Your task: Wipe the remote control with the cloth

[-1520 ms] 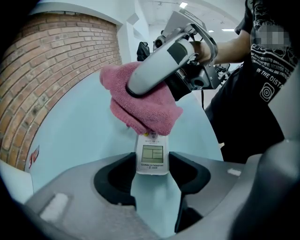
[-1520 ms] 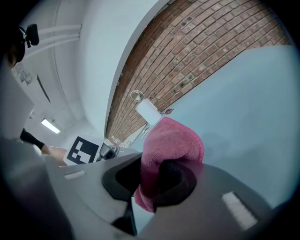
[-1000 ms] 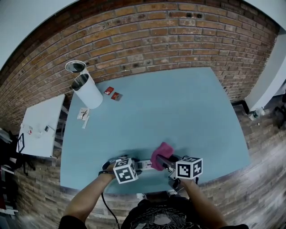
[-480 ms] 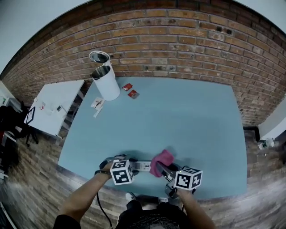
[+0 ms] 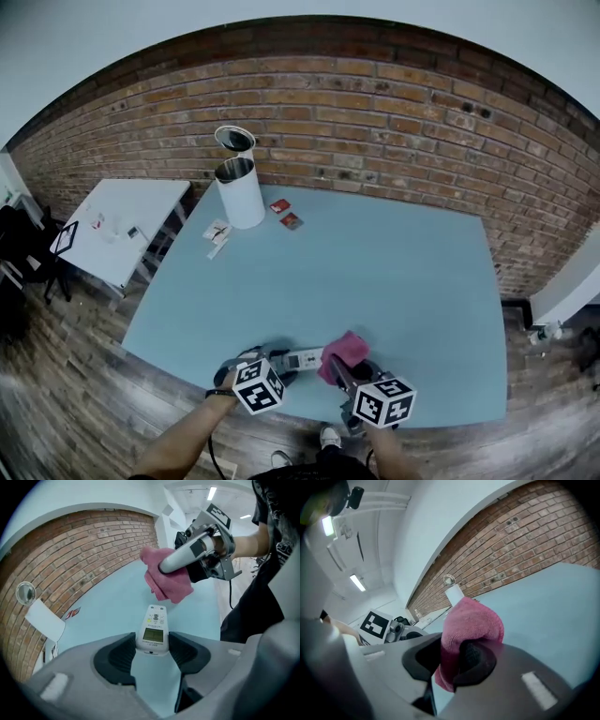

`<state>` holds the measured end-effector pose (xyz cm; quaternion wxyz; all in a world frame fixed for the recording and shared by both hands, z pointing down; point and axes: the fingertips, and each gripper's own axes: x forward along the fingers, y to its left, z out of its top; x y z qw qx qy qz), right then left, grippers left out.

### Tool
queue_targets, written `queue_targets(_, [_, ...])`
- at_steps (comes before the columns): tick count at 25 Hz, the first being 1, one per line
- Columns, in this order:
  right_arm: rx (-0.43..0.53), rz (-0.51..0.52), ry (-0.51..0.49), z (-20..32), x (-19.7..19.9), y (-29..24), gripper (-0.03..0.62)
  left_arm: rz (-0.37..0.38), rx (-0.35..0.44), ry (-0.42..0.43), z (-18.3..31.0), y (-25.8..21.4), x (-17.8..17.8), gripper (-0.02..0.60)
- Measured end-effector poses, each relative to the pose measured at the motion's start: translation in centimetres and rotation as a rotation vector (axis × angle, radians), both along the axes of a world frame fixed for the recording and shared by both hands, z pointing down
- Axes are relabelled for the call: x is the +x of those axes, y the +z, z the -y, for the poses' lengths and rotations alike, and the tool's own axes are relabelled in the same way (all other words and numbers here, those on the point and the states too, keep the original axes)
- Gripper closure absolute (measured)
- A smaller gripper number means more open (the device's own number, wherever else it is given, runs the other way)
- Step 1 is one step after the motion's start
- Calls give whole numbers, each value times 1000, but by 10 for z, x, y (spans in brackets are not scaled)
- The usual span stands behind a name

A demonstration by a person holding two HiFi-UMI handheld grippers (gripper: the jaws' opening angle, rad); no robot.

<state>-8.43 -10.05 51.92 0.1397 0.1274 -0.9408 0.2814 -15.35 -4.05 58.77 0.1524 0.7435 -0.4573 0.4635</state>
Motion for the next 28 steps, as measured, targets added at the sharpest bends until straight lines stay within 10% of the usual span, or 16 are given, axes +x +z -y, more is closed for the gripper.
queue_targets(10, [68,-64,63,-47,19,-13,531,-41,7,-41,0,24,-19,351])
queue_targets(14, [143,-108,91,-62,30,-22,531,-105,109,-82,2,-3,-13,402])
queue_targets(16, [206,-132,111,-68,32,-28,531,-135,195,-129,0,-22,-8,580])
queue_targets(28, [363,-178,176,-106,35,-41,533,-422,459,-407,-49,-91,36,583])
